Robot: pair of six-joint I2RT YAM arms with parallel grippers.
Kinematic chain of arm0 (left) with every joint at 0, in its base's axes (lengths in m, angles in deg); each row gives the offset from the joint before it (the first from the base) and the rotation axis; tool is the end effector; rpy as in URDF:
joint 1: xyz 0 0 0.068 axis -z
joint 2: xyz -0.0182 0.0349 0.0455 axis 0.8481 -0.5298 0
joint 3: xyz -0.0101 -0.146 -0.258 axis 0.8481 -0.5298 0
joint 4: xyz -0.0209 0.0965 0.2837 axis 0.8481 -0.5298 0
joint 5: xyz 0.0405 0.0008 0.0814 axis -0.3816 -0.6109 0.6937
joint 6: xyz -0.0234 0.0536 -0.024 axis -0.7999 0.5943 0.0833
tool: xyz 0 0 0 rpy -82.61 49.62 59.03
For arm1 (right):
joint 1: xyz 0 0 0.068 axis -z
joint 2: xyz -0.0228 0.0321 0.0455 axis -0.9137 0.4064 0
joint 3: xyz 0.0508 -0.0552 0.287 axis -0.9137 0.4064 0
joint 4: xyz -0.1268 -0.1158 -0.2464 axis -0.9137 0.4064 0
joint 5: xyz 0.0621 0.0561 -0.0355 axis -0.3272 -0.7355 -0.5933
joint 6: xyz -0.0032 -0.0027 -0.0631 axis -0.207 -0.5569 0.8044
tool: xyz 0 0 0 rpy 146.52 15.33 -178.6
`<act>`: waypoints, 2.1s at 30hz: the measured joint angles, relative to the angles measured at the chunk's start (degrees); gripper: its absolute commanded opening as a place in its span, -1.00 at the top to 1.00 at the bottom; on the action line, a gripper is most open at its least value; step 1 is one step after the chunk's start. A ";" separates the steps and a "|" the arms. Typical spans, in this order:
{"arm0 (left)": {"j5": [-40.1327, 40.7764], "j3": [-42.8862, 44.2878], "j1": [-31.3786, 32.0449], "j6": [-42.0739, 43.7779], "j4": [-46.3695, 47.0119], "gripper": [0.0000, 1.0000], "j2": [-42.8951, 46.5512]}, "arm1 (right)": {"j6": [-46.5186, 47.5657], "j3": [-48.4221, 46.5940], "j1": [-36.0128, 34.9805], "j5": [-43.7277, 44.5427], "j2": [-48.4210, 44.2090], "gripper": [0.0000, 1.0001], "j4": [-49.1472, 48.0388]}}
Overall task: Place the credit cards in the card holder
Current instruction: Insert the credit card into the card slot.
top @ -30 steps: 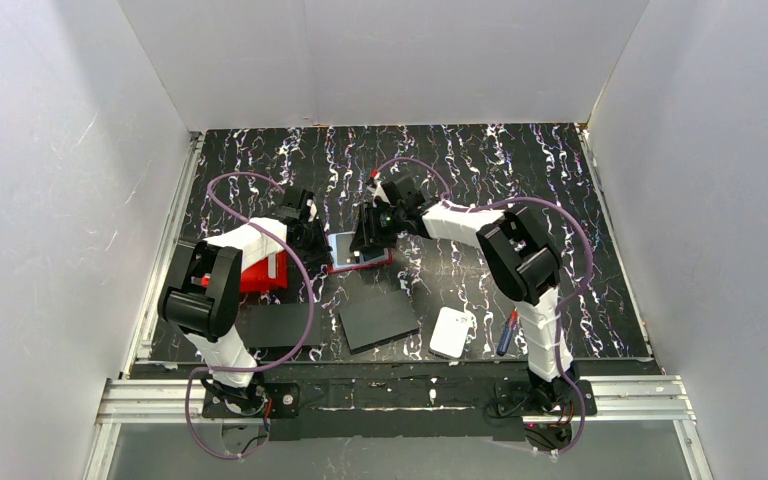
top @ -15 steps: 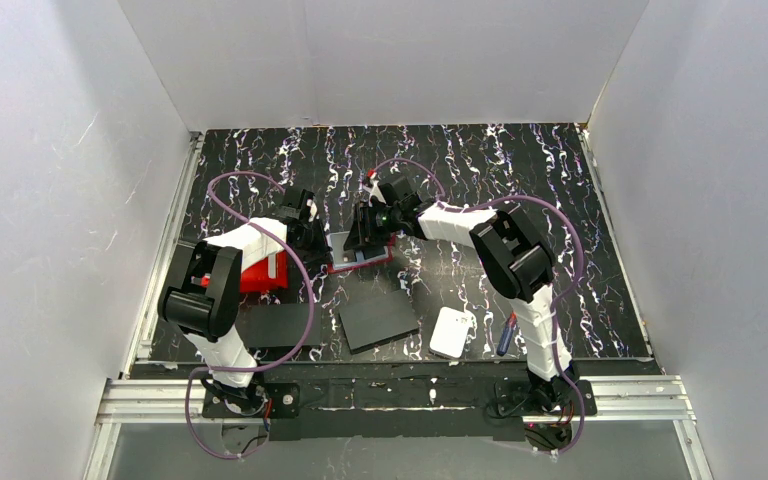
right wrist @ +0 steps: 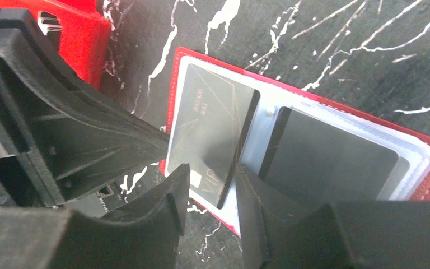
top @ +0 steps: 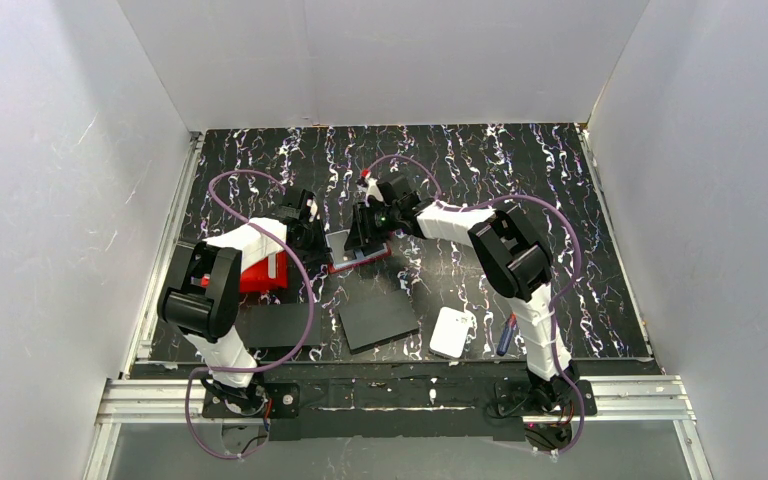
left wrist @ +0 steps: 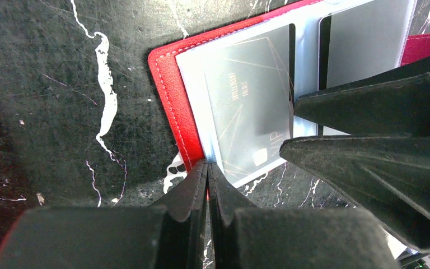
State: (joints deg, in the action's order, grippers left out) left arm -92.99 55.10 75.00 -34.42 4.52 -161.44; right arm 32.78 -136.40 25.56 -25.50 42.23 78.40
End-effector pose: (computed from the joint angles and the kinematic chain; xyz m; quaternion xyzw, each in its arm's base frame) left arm 0.3623 -0.1192 0.1508 -0.0723 0.9498 -0.1878 0.2393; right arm 0.3967 0.3678 0.1353 -0.1997 0.8555 0.4173 0.2327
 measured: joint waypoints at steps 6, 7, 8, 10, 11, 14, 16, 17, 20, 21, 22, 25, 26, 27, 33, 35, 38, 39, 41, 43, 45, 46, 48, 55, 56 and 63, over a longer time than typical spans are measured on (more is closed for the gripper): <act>-0.04 0.02 0.00 0.23 -0.11 0.96 0.00 | 0.93 -0.35 -0.06 1.55 0.21 0.56 2.47; -0.04 0.02 0.00 0.22 -0.11 0.96 0.00 | 0.88 -0.35 -0.05 1.71 0.26 0.61 2.49; -0.04 0.02 0.00 0.22 -0.14 0.96 0.00 | 0.81 -0.35 -0.03 1.92 0.33 0.64 2.50; -0.02 0.04 0.00 0.22 -0.23 0.96 0.01 | 0.64 -0.35 -0.01 2.33 0.42 0.68 2.56; 0.00 0.04 0.00 0.24 -0.34 0.96 0.07 | 0.56 -0.33 -0.01 2.55 0.44 0.72 2.61; 0.14 0.04 -0.06 0.40 -1.65 0.94 0.52 | 0.33 -0.31 -0.01 3.37 0.44 0.80 2.72; 0.20 0.04 -0.29 0.41 -2.64 0.92 0.99 | 0.18 -0.29 -0.01 3.84 0.44 0.84 2.78; 0.20 0.05 -0.41 0.39 -3.29 0.90 1.36 | 0.05 -0.28 -0.01 4.05 0.44 0.87 2.80; 0.13 0.13 -0.89 0.35 -4.75 0.84 2.52 | -0.33 0.06 -0.01 4.44 0.43 0.97 2.47; -0.05 0.13 -1.17 0.24 -4.96 0.83 3.03 | -0.51 0.30 -0.01 4.45 0.42 0.97 2.17; -0.33 0.14 -1.47 0.09 -5.07 0.82 3.50 | -0.78 0.48 -0.01 4.38 0.42 0.97 1.87; -1.85 0.39 -2.21 -0.83 -4.94 0.77 4.42 | -1.85 0.86 -0.01 4.30 0.42 0.97 1.24; -2.50 0.49 -2.37 -1.30 -4.58 0.76 4.48 | -2.15 0.96 -0.01 4.26 0.42 0.97 1.04; -3.25 0.52 -2.59 -1.86 -4.13 0.75 4.50 | -2.38 1.12 -0.01 4.24 0.42 0.97 0.84; -7.15 1.07 -2.78 -5.40 -0.63 0.65 2.87 | -3.81 1.57 0.32 3.85 0.42 0.97 0.02; -7.54 1.11 -2.78 -6.37 0.32 0.62 1.94 | -3.89 1.59 0.32 3.82 0.42 0.97 -0.07; -7.52 1.11 -2.78 -7.39 0.75 0.61 1.13 | -3.93 1.59 0.36 3.69 0.42 0.97 -0.13; -7.51 1.11 -2.78 -7.61 1.00 0.61 1.02 | -3.94 1.59 0.36 3.69 0.42 0.97 -0.13; -7.36 1.09 -2.78 -8.02 1.25 0.61 0.94 | -4.02 1.59 0.38 3.67 0.42 0.97 -0.15; -7.22 1.09 -2.78 -8.23 1.38 0.60 0.94 | -4.07 1.59 0.38 3.69 0.42 0.97 -0.15; -7.03 1.09 -2.78 -8.44 1.49 0.58 0.94 | -4.09 1.59 0.38 3.67 0.42 0.97 -0.15; -6.87 1.09 -2.78 -8.54 1.49 0.57 0.94 | -4.09 1.59 0.38 3.67 0.42 0.97 -0.15; -6.71 1.01 -2.78 -8.79 1.55 0.55 0.94 | -4.09 1.59 0.38 3.67 0.42 0.97 -0.15; -6.23 0.07 -2.78 -9.09 1.57 0.47 0.92 | -4.09 1.59 0.38 3.63 0.42 0.97 -0.17; -6.23 -0.02 -2.78 -9.15 1.61 0.47 0.92 | -4.09 1.59 0.38 3.63 0.42 0.97 -0.16; -6.62 -0.31 -2.78 -9.67 2.89 0.47 -0.61 | -4.09 1.59 0.38 3.58 0.42 0.97 -0.17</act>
State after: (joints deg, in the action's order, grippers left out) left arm -99.61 54.79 72.22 -44.09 7.41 -162.05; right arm 28.69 -134.81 25.94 -21.92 42.64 78.22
